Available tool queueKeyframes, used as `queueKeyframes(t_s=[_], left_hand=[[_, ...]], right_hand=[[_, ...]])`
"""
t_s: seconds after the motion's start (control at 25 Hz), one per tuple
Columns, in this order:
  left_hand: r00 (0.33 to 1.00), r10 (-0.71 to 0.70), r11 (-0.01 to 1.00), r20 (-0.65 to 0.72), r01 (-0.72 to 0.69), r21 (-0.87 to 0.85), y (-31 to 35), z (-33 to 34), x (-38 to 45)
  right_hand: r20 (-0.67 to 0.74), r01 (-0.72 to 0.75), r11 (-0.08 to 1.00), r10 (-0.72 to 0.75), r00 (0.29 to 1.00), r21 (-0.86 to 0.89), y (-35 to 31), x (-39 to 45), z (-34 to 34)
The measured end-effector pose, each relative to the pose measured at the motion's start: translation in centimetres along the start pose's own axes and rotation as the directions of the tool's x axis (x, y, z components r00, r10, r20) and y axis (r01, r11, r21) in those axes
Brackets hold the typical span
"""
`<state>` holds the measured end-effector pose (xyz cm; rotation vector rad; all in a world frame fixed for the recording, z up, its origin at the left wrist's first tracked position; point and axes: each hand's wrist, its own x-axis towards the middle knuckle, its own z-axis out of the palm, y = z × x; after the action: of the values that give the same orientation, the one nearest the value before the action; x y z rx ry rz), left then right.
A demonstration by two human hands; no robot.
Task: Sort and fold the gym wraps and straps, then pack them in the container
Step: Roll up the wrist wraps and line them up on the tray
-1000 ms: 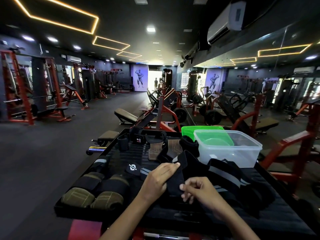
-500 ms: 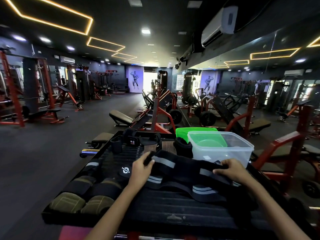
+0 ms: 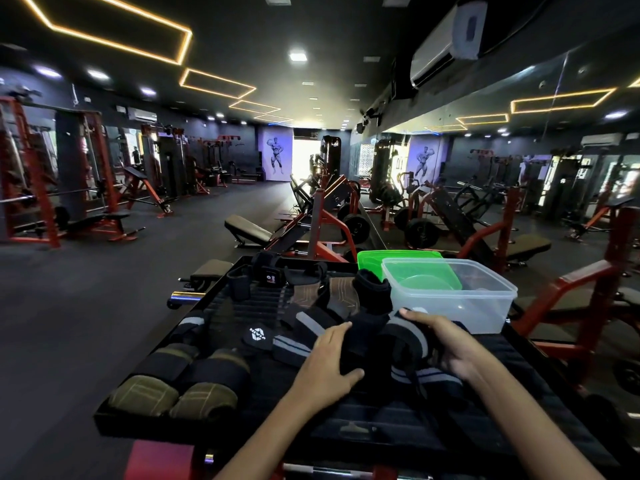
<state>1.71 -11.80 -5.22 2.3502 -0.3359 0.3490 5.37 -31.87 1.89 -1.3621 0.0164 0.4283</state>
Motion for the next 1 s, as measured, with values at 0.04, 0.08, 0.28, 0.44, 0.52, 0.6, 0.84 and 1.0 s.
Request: queueKeyframes(t_s=[0.04, 0.08, 0.28, 0.44, 0.52, 0.6, 0.84, 1.0], left_hand=[[0.999, -0.026, 0.999, -0.043, 0.025, -0.025, -0.2, -0.1, 0.3], [0.998, -0.044, 0.999, -0.047, 0.042, -0.034, -0.2, -0.5, 0.7], [0.906, -0.284, 0.726, 0.315, 0.418, -0.546, 0.4, -2.8, 2.1], [0.7, -0.347, 0.312, 0.625, 0.714, -0.627, 0.8, -4.7, 4.0], [0.684, -0.348, 0.392, 0.641, 0.727, -0.564, 2.1, -4.9, 4.8], [0.702, -0.381, 0.476, 0.601, 0.707, -0.524, 3.3, -4.7, 4.8], [0.844, -0.446, 0.482, 0.299, 0.507, -0.714, 1.4, -5.7, 4.8], [0.863, -0.493, 0.306, 0.113, 0.294, -0.906, -1.6, -6.6, 5.8]], right_hand=[[0.074, 0.014, 0.993, -0.023, 0.997, 0.114, -0.1, -0.1, 0.2], [0.145, 0.031, 0.973, -0.065, 0.987, 0.228, -0.2, 0.0, 0.1], [0.419, 0.03, 0.921, -0.206, 0.884, 0.389, -0.4, 0.3, 0.1], [0.56, 0.046, 0.986, -0.127, 0.819, 0.158, -0.4, 0.4, 0.9], [0.662, 0.139, 0.985, -0.036, 0.749, -0.105, -0.4, -0.1, 2.0], [0.735, 0.248, 0.924, 0.051, 0.676, -0.292, -0.6, -0.4, 3.2], [0.731, 0.373, 0.769, 0.174, 0.66, -0.519, -1.2, -1.2, 4.2], [0.633, 0.433, 0.661, 0.082, 0.77, -0.612, -1.0, -1.3, 4.4]])
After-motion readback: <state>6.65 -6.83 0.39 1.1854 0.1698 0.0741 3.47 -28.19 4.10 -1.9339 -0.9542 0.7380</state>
